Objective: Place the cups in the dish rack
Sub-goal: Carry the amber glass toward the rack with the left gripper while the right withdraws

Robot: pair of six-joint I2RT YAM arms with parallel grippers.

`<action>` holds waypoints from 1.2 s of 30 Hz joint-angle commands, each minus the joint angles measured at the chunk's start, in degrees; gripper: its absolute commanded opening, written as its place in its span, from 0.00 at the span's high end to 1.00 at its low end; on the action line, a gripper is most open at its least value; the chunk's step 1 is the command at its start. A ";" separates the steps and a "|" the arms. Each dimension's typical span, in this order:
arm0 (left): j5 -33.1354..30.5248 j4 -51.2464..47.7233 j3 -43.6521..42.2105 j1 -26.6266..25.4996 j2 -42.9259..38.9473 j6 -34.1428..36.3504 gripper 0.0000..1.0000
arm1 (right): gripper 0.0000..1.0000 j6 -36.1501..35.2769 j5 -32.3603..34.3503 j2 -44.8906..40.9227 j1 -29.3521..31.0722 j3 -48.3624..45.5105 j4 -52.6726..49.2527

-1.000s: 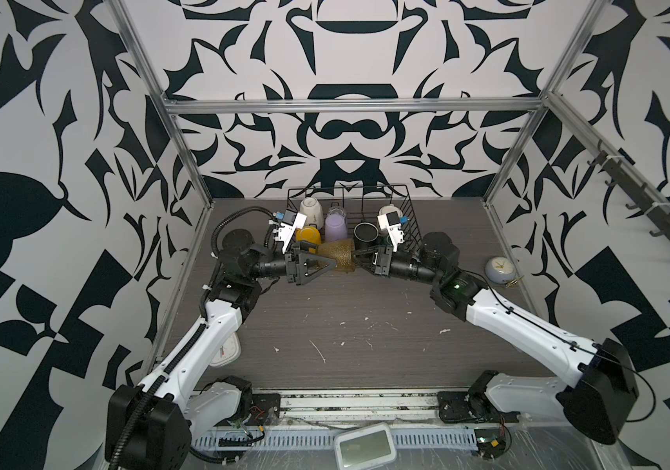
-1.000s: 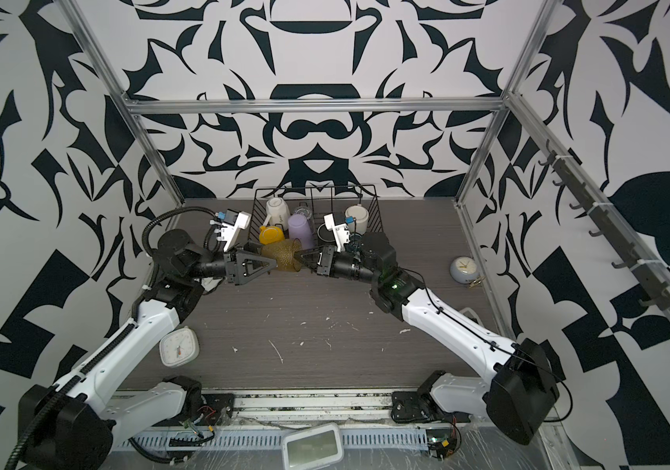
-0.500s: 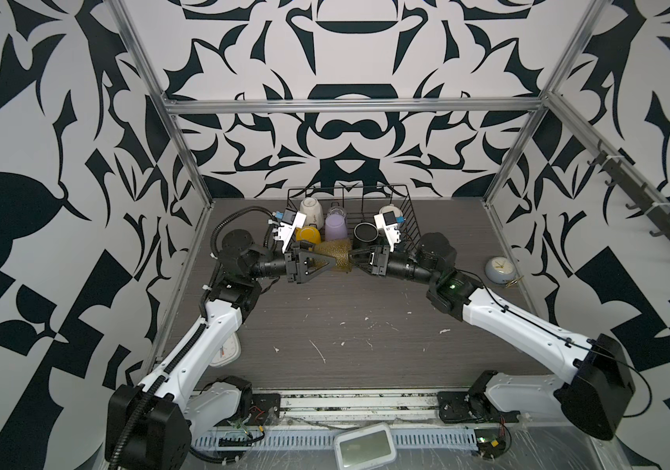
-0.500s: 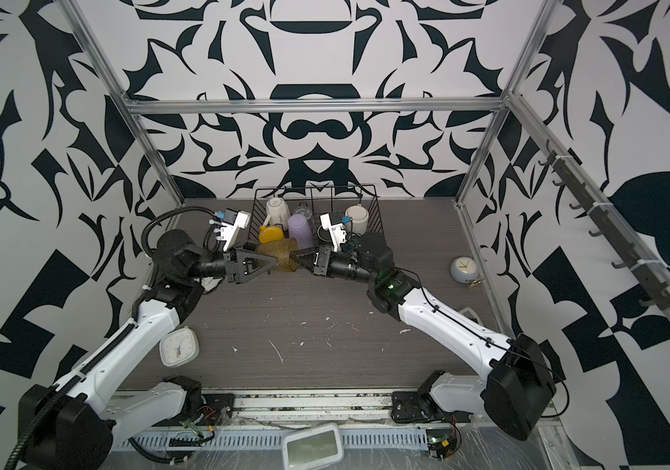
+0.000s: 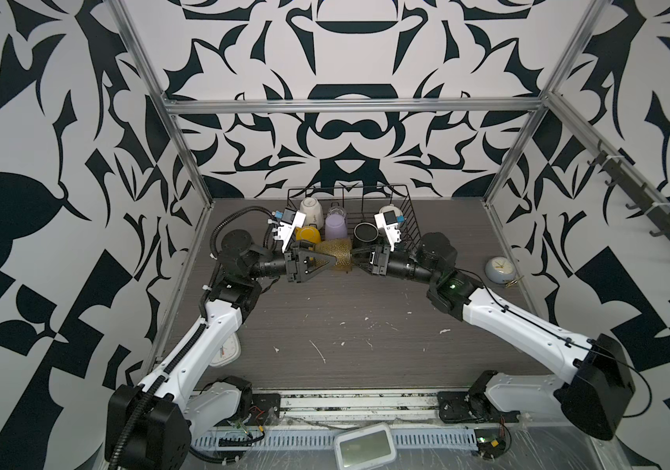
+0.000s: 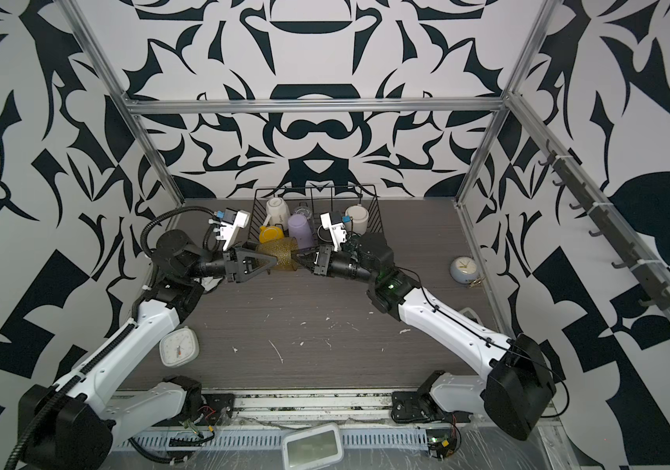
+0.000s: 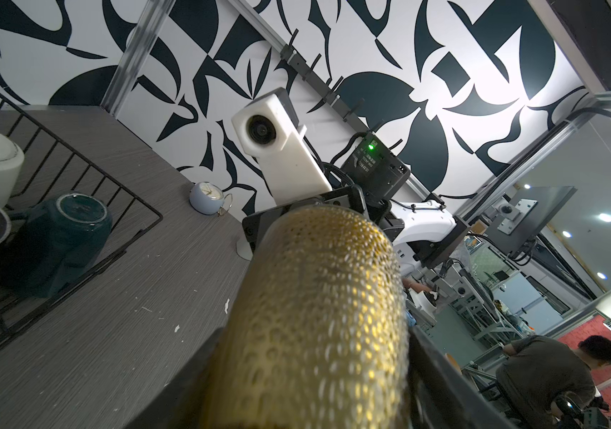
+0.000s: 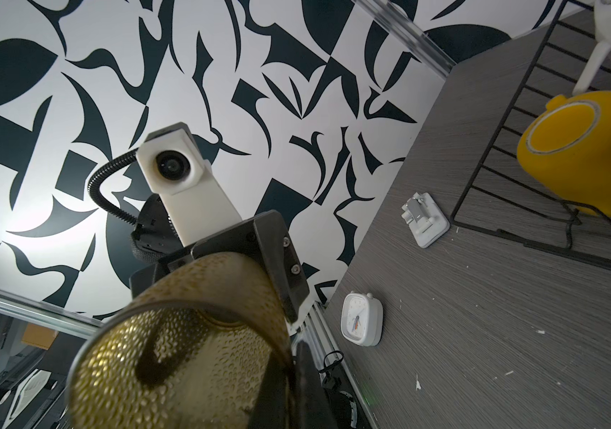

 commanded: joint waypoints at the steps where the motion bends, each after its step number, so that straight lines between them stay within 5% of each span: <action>1: -1.96 1.14 0.87 -0.26 -1.05 0.25 0.83 | 1.00 -1.58 1.39 -1.08 0.31 0.93 -1.43; 8: -2.84 0.52 1.32 -0.29 -1.13 0.48 1.00 | 1.00 -2.60 1.91 -2.24 0.27 1.32 -3.31; 19: -4.57 -4.83 2.93 -0.28 -1.90 2.89 1.00 | 0.92 -4.60 3.10 -4.96 0.13 1.68 -7.12; 31: -11.69 -21.52 9.76 -0.26 -2.08 12.78 1.00 | 0.55 -8.57 6.51 -12.03 -2.57 0.37 -15.95; 36: -17.69 -36.00 16.58 -0.28 0.84 20.20 1.00 | 0.41 -13.42 13.27 -17.53 -3.98 0.26 -26.96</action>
